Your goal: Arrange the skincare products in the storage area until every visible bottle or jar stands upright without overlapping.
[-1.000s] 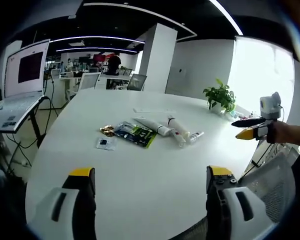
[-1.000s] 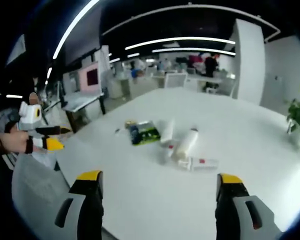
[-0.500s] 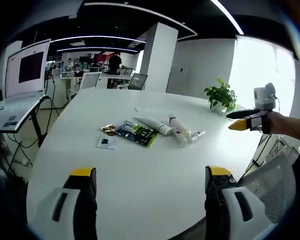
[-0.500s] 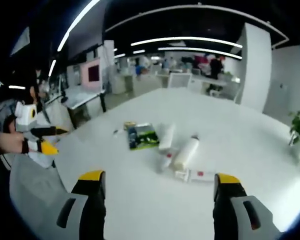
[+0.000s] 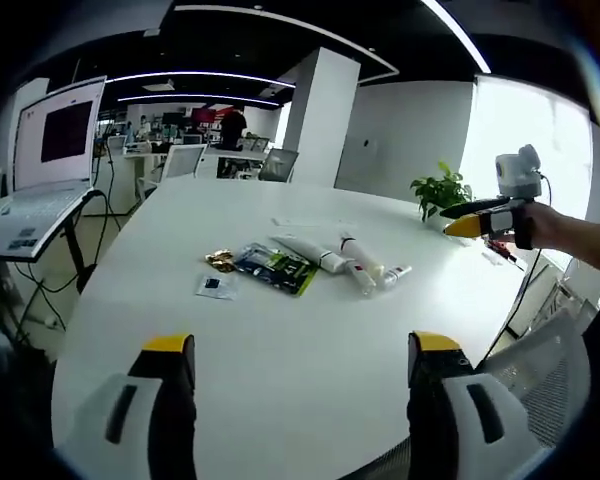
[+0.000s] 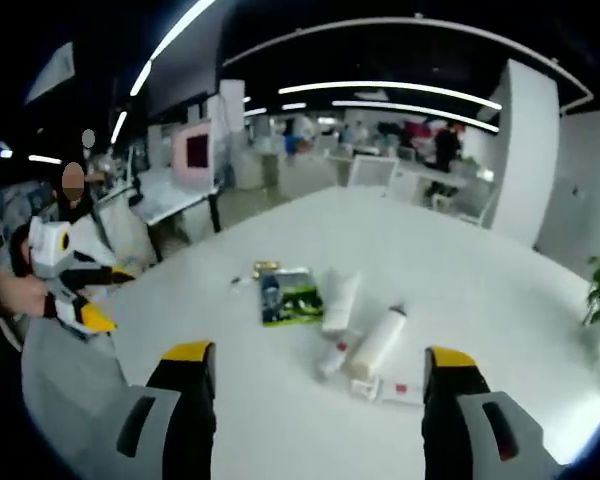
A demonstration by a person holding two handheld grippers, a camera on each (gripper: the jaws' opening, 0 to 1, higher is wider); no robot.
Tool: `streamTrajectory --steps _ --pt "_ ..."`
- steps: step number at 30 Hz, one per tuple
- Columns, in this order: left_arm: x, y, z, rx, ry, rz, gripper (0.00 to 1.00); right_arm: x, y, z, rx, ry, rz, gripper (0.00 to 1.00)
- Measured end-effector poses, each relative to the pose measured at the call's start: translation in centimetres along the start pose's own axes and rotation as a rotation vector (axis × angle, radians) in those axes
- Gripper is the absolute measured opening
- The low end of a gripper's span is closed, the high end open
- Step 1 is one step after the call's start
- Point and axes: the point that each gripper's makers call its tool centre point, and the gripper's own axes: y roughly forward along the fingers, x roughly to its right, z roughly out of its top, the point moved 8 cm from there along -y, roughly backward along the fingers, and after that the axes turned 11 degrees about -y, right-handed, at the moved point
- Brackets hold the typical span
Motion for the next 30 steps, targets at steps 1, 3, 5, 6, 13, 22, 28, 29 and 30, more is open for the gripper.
streamTrajectory --steps 1,3,5,6,13,22,28,29,30 --pt "0.0 0.0 0.0 0.0 -0.003 0.001 0.82 0.0 0.1 0.3 0.004 -0.009 0.003 0.89" --pt "0.0 0.0 0.0 0.001 -0.009 0.0 0.82 0.0 0.5 1.0 0.005 -0.036 0.012 0.89" --pt "0.0 0.0 0.0 0.0 -0.012 -0.002 0.82 0.0 0.8 1.6 0.009 -0.052 0.014 0.88" --pt "0.0 0.0 0.0 -0.002 -0.013 -0.003 0.81 0.0 1.1 2.0 0.011 -0.058 0.019 0.88" --pt "-0.1 -0.1 0.0 0.001 -0.019 -0.003 0.81 -0.3 3.0 2.6 -0.005 -0.099 0.049 0.88" --pt "-0.4 -0.2 0.1 0.011 -0.017 0.019 0.79 0.1 5.2 2.1 -0.054 -0.061 0.087 0.82" --pt "-0.3 -0.2 0.1 0.003 0.006 0.029 0.79 1.0 6.6 1.8 -0.082 -0.027 0.092 0.78" --pt "-0.3 -0.2 0.0 0.002 0.01 0.03 0.78 1.0 6.7 1.7 -0.086 -0.026 0.092 0.77" --pt "-0.3 -0.1 0.0 -0.001 0.016 0.032 0.78 1.2 7.2 1.6 -0.099 -0.027 0.095 0.77"
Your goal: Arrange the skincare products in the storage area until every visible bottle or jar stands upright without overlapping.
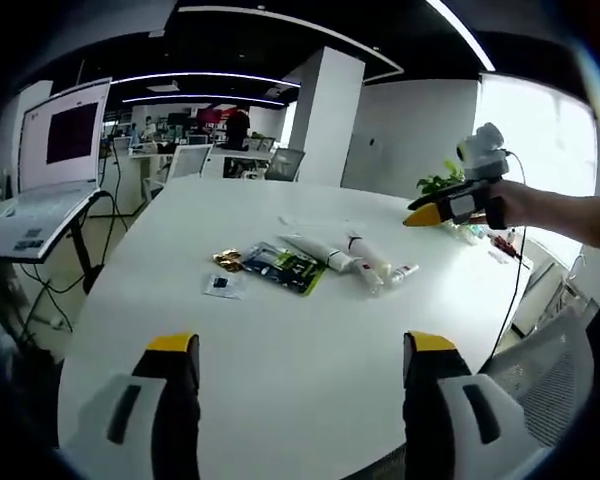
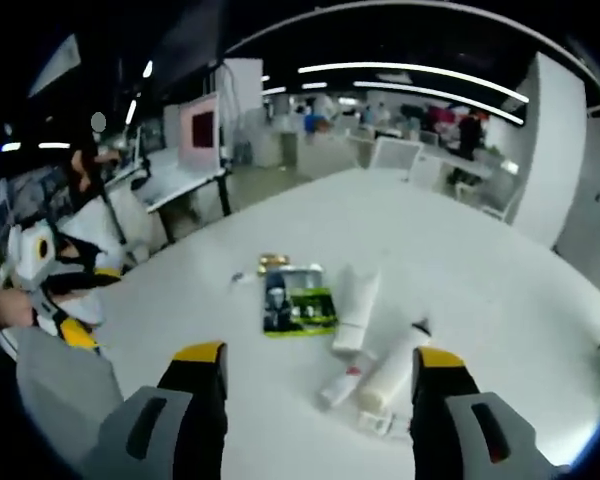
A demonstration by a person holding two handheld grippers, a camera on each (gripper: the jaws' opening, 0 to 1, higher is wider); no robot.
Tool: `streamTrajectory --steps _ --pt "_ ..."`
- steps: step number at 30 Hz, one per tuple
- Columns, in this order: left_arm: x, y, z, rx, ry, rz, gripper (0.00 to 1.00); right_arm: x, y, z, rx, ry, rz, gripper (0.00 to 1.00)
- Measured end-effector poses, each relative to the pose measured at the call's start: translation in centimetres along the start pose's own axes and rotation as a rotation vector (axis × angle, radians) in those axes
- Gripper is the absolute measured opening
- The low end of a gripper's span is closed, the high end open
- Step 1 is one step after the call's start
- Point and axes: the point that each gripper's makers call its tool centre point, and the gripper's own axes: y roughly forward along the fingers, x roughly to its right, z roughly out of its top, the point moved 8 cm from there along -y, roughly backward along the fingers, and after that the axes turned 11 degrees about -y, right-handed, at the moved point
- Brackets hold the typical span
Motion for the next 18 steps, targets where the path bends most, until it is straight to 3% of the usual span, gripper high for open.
streamTrajectory --steps 9,18 --pt "0.1 0.0 0.1 -0.003 0.049 0.02 0.79 1.1 2.5 0.1 -0.026 -0.008 0.033 0.73" --pt "-0.3 -0.2 0.2 0.014 0.037 0.036 0.79 1.6 5.4 -0.2 -0.081 -0.037 0.078 0.73"
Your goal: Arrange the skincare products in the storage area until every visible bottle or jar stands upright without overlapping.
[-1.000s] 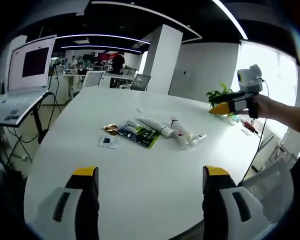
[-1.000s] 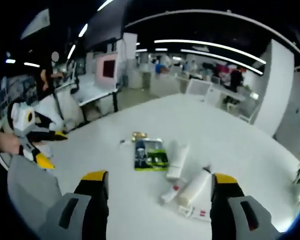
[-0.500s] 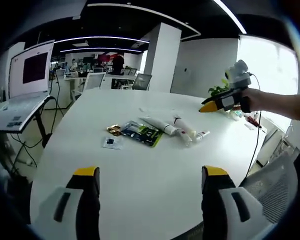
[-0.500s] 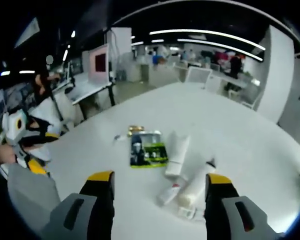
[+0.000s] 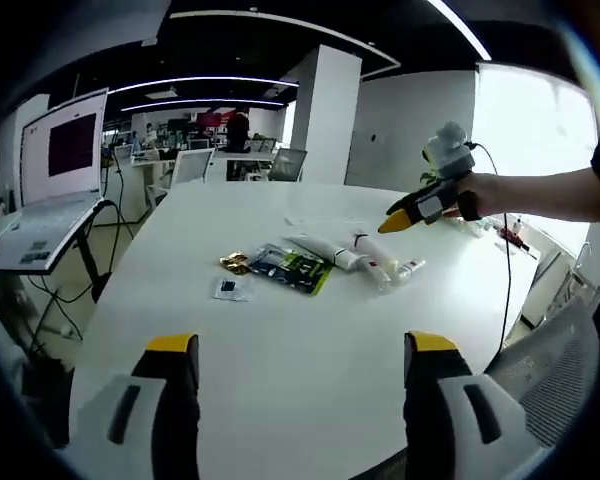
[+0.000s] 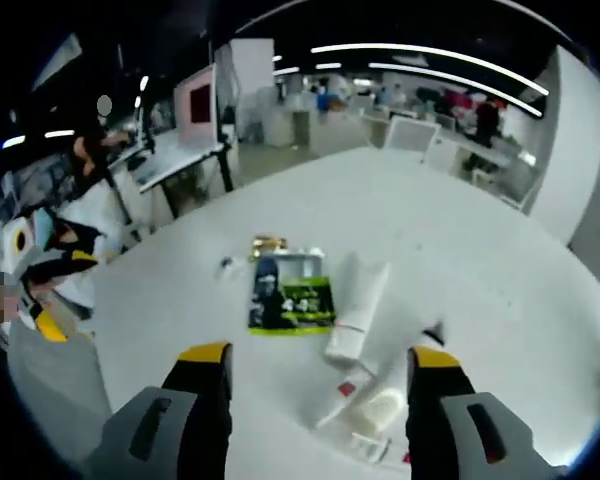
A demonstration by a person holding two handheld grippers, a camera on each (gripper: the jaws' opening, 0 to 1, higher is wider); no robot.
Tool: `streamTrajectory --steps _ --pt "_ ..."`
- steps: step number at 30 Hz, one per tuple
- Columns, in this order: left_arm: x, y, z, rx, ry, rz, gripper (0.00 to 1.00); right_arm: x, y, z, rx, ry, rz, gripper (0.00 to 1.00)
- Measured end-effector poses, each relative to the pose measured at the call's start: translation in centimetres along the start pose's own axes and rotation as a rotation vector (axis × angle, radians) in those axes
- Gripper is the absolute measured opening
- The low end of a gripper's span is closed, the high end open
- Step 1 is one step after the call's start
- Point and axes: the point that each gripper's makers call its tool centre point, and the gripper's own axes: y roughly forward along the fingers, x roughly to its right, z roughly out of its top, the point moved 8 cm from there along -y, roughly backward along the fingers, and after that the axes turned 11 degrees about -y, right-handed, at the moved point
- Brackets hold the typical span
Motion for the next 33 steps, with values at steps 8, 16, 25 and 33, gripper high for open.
streamTrajectory --steps 8,16,25,33 --pt "0.0 0.2 -0.3 -0.027 0.014 0.004 0.78 1.3 2.9 0.3 -0.021 0.025 0.015 0.7" --pt "0.0 0.4 -0.5 -0.051 0.013 -0.001 0.77 2.4 5.2 -0.2 -0.053 0.059 0.02 0.66" --pt "-0.2 0.5 -0.6 -0.054 -0.003 0.013 0.78 3.0 7.2 -0.9 -0.112 0.071 0.025 0.62" --pt "-0.5 0.4 -0.5 -0.042 -0.018 0.022 0.78 3.4 9.1 -0.8 -0.146 0.097 0.012 0.62"
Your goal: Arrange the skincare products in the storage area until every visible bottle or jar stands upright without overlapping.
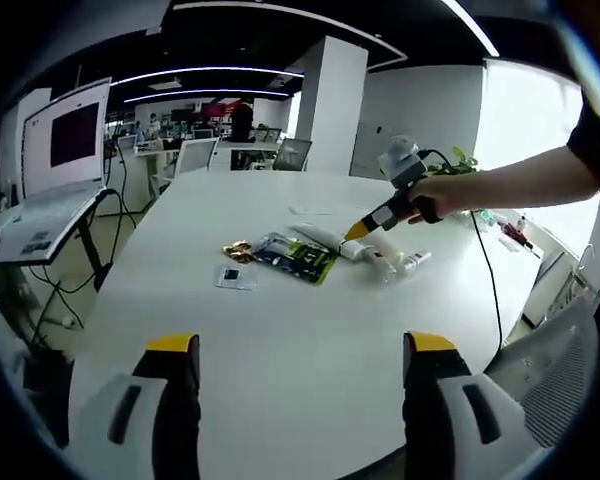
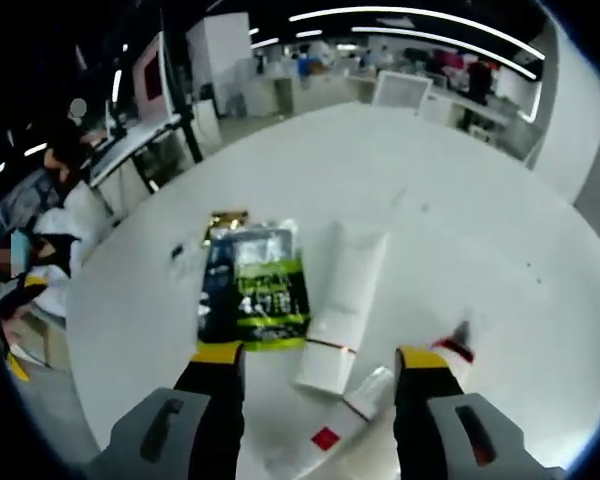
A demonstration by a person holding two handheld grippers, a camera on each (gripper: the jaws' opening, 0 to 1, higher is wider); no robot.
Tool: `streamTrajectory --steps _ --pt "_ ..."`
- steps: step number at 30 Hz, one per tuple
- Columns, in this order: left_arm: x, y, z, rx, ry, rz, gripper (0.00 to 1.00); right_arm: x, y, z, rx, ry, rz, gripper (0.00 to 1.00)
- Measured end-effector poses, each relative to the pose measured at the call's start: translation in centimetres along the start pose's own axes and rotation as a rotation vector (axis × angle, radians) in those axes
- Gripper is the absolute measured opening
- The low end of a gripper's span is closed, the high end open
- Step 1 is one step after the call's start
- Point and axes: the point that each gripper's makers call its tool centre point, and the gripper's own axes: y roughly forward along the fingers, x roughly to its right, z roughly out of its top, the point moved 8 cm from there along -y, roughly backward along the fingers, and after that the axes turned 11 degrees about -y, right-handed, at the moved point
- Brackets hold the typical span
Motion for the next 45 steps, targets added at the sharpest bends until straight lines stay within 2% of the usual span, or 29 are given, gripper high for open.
streamTrajectory --steps 10,15,28,38,45 --pt "-0.1 0.0 -0.1 0.003 -0.018 0.004 0.78 0.6 1.8 0.7 -0.055 -0.024 -0.018 0.58" --pt "-0.3 0.0 -0.1 0.001 -0.026 0.008 0.77 0.9 2.8 0.7 -0.079 0.004 -0.019 0.54" --pt "-0.1 0.2 -0.4 -0.03 -0.012 -0.002 0.76 1.7 5.1 1.8 -0.125 0.048 -0.026 0.52" --pt "-0.5 0.2 -0.6 -0.042 -0.025 0.002 0.76 3.0 7.1 4.1 -0.143 0.023 -0.031 0.51" --pt "-0.8 0.2 -0.6 -0.046 -0.046 0.01 0.76 3.3 8.6 4.9 -0.216 -0.014 -0.021 0.46"
